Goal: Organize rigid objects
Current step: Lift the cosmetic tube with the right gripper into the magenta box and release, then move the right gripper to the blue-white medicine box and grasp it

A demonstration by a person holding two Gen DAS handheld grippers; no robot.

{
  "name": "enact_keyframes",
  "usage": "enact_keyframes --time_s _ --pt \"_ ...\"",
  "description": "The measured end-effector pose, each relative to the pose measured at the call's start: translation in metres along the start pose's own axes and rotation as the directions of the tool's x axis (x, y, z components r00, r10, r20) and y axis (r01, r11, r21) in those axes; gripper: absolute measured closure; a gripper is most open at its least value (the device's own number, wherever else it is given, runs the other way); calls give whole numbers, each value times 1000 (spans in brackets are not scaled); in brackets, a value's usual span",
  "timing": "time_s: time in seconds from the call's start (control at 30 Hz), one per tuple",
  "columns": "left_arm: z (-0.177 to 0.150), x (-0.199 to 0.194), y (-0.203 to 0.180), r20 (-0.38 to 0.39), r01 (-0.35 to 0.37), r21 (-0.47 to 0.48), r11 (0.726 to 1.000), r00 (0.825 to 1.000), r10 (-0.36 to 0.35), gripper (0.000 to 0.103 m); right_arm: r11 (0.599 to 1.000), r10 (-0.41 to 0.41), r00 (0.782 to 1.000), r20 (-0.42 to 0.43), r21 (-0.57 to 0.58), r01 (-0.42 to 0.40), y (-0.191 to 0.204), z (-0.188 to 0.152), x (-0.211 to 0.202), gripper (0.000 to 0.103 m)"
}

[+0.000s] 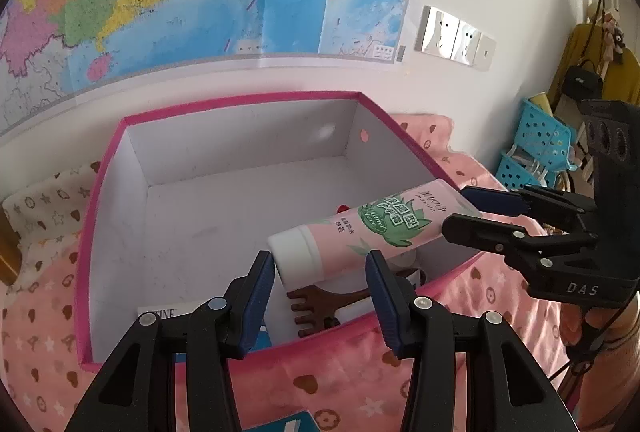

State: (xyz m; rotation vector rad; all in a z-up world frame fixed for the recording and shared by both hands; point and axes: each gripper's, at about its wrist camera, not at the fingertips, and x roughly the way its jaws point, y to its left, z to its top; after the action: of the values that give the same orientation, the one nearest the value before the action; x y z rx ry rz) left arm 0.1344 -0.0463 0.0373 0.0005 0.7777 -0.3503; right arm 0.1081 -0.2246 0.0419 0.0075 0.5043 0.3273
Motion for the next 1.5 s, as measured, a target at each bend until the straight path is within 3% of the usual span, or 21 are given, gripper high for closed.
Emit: enact_keyframes --time_s 0.3,0.5,0.97,1.33,1.5 --pt "4 21 2 -40 -17 -10 1000 999 17 56 999 2 1000 3 35 -2 -6 0 3 50" --pt "0 16 2 -22 -11 -25 1000 1000 10 56 998 18 999 31 65 -20 -10 -4 -7 50" --pt "-29 -48 -11 100 -14 23 1000 995 12 52 989 88 993 83 112 -97 -16 -33 -43 48" --pt "-71 -60 -8 55 -21 -19 1000 998 22 51 978 139 990 6 158 -138 -12 -75 -39 46" --pt "-90 -63 8 28 -59 -66 996 998 61 51 971 194 980 -48 152 -185 5 -88 -24 46"
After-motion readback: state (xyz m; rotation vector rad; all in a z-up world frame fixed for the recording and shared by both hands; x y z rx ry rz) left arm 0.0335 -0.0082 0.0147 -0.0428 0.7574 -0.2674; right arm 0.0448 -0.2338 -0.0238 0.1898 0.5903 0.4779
